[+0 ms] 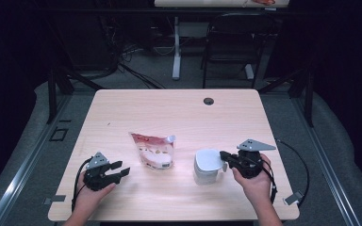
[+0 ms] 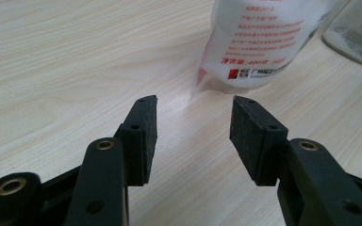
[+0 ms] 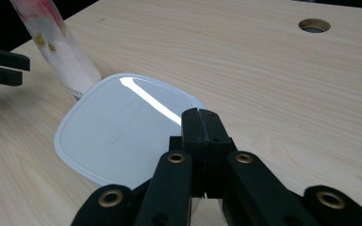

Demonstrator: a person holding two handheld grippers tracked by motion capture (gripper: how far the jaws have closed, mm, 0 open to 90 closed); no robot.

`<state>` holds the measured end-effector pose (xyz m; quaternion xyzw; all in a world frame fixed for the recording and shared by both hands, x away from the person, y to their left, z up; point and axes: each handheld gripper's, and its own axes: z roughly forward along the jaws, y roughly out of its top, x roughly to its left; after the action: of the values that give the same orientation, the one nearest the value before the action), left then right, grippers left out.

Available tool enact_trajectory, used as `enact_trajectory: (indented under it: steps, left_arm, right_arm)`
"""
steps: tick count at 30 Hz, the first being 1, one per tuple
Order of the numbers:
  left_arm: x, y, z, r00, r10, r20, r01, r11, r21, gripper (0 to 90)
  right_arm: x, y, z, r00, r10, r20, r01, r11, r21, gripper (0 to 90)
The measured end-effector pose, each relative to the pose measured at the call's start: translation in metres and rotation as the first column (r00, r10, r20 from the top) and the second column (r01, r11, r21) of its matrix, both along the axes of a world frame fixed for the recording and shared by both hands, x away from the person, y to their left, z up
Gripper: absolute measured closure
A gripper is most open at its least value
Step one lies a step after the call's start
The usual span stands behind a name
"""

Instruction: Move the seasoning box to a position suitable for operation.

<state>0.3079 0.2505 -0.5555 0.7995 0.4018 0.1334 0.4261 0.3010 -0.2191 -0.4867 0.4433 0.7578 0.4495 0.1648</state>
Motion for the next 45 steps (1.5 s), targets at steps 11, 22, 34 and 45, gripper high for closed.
enact_trajectory:
  steps: [11,22,34,45]
  left_arm:
    - [0.000,0.000,0.000,1.0000,-0.001,-0.001,0.001,1.0000,0.003,52.0]
    - [0.000,0.000,0.000,1.0000,-0.001,0.000,0.001,1.0000,0.003,52.0]
    - [0.000,0.000,0.000,1.0000,-0.001,-0.001,0.001,1.0000,0.003,51.9]
    - [0.000,0.000,0.000,1.0000,0.000,0.001,0.000,1.0000,0.001,51.9]
  right_arm:
    - [0.003,-0.011,-0.006,0.9992,-0.010,-0.039,0.013,0.995,0.095,90.0]
    - [0.003,-0.011,-0.006,0.9993,-0.013,-0.036,0.017,0.995,0.101,90.0]
    - [0.003,-0.012,-0.010,0.9985,-0.035,-0.042,0.038,0.996,0.077,90.0]
    - [0.008,-0.023,-0.028,0.9910,-0.033,-0.130,0.056,0.983,0.177,90.0]
